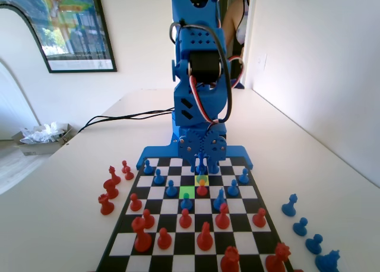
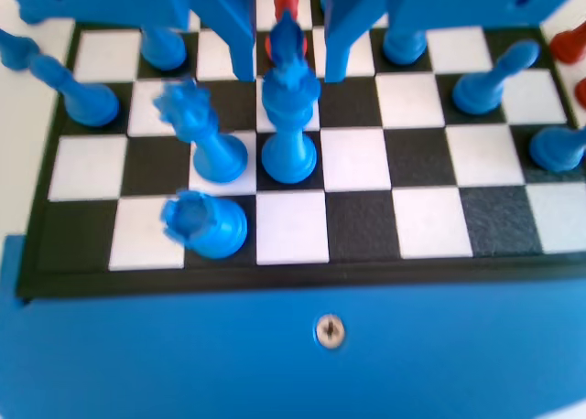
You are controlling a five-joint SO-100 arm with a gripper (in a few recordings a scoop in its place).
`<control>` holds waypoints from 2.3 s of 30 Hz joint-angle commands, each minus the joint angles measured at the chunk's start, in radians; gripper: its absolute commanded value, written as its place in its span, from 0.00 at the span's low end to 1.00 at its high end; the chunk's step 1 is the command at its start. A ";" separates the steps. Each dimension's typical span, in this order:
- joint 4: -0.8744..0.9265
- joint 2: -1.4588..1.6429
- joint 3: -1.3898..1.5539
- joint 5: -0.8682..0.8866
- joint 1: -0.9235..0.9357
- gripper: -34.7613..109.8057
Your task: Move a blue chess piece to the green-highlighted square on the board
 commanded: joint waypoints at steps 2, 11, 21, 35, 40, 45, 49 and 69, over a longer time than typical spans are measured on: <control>-0.006 0.009 0.003 -0.021 -0.003 0.29; -0.006 0.009 -0.005 -0.051 0.003 0.25; 0.176 0.038 -0.210 -0.012 0.066 0.25; 0.138 -0.025 -0.247 -0.084 0.163 0.25; 0.121 -0.074 -0.247 -0.080 0.149 0.25; 0.100 -0.112 -0.255 -0.075 0.132 0.25; 0.089 -0.126 -0.258 -0.074 0.126 0.25; 0.074 -0.137 -0.293 -0.080 0.141 0.31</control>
